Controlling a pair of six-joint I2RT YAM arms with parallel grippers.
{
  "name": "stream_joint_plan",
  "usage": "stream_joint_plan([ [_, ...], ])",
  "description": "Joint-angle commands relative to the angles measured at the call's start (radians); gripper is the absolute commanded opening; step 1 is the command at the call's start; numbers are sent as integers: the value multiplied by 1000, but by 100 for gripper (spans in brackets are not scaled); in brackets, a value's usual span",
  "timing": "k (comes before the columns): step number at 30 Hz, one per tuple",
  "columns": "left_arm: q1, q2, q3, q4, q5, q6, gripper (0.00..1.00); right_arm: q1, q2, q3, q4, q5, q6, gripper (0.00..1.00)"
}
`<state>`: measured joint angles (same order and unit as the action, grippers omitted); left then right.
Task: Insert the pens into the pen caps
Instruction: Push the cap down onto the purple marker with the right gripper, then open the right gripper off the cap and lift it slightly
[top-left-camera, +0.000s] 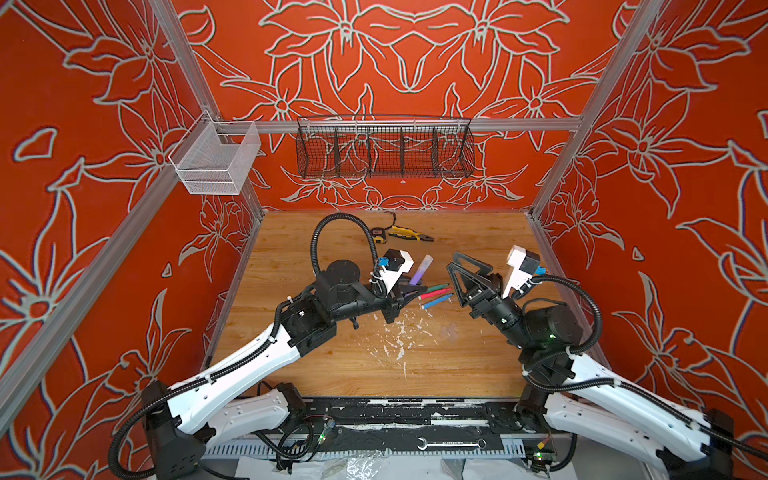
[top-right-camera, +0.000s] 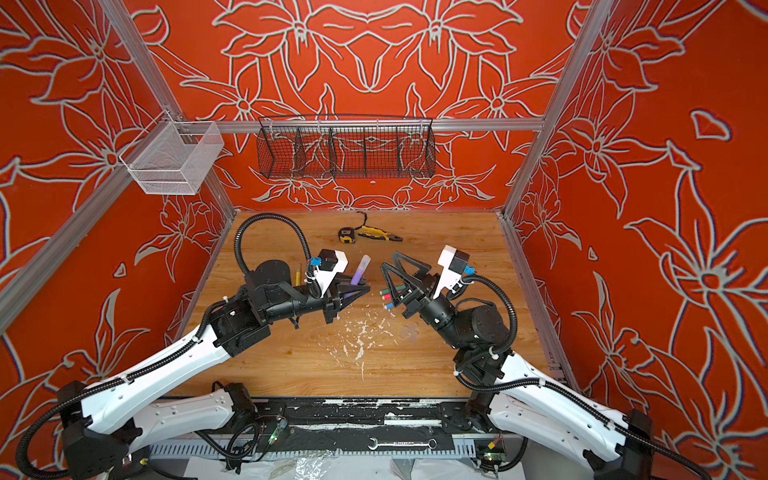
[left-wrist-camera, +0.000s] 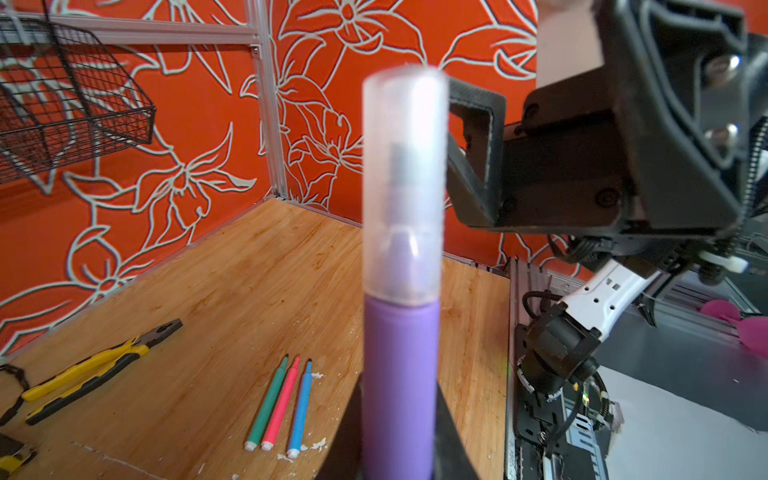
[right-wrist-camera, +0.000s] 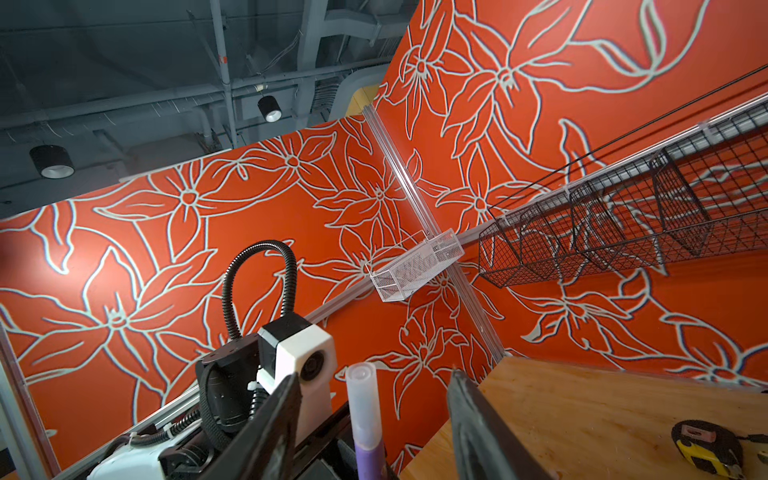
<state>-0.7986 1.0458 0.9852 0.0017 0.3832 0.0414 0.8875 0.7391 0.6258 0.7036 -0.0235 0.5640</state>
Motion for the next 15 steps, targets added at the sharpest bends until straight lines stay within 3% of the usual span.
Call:
stream_joint_plan([
  [1,-2,25,12,0,103,67,0,4,-17,-14,-19,1,-19,58],
  [15,-5,74,42,-28,106,92,0,5,69,105,-144,-70,-35,44],
])
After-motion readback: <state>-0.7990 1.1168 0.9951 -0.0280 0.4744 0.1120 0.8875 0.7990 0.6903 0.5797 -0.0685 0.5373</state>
